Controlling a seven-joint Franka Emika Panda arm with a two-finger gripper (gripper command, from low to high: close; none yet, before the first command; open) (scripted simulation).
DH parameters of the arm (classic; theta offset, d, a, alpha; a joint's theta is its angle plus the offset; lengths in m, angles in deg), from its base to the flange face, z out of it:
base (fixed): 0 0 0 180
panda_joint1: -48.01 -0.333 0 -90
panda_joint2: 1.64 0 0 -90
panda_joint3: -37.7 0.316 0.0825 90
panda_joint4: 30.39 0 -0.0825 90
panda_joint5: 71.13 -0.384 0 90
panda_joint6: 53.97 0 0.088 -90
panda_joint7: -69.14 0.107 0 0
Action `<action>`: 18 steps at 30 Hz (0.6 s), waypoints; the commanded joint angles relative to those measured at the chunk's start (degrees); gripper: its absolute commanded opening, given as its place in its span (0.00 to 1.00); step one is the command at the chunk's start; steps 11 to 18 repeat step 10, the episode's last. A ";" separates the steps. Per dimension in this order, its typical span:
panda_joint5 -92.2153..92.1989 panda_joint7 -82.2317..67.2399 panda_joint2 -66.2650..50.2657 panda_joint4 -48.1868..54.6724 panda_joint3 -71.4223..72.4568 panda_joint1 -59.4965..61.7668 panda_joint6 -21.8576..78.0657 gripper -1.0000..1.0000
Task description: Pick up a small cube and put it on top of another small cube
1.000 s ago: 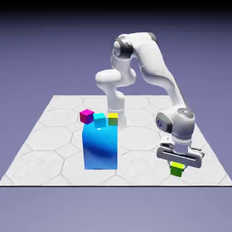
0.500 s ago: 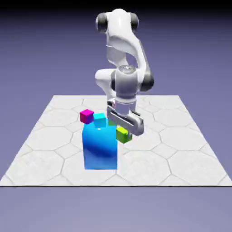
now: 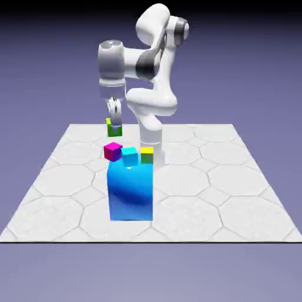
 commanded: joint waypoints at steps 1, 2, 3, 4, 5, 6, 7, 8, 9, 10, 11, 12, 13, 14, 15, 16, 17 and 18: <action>0.10 0.04 0.00 0.00 0.00 0.00 0.05 0.00; 0.00 0.05 -0.84 -1.64 0.18 -0.03 -2.43 0.00; -0.10 0.06 -1.69 -3.29 0.35 -0.06 -4.92 0.00; -0.20 0.08 -2.53 -4.94 0.53 -0.09 -7.41 0.00; -0.31 0.09 -3.38 -6.59 0.70 -0.12 -9.90 0.00; -0.38 0.10 -3.99 -7.78 0.83 -0.14 -11.70 0.00; -0.38 0.10 -3.99 -7.78 0.83 -0.14 -11.70 1.00; -0.38 0.10 -3.99 -7.78 0.83 -0.14 -11.70 1.00; -0.28 0.09 -3.14 -6.13 0.66 -0.11 -9.22 1.00; -0.18 0.07 -2.30 -4.49 0.48 -0.08 -6.73 1.00; -0.18 0.07 -2.30 -4.49 0.48 -0.08 -6.73 1.00; -0.18 0.07 -2.30 -4.49 0.48 -0.08 -6.73 1.00; -0.18 0.07 -2.30 -4.49 0.48 -0.08 -6.73 1.00; -0.18 0.07 -2.30 -4.49 0.48 -0.08 -6.73 1.00; -0.18 0.07 -2.30 -4.49 0.48 -0.08 -6.73 1.00; -0.18 0.07 -2.30 -4.49 0.48 -0.08 -6.73 1.00; -0.18 0.07 -2.30 -4.49 0.48 -0.08 -6.73 1.00; -0.18 0.07 -2.30 -4.49 0.48 -0.08 -6.73 1.00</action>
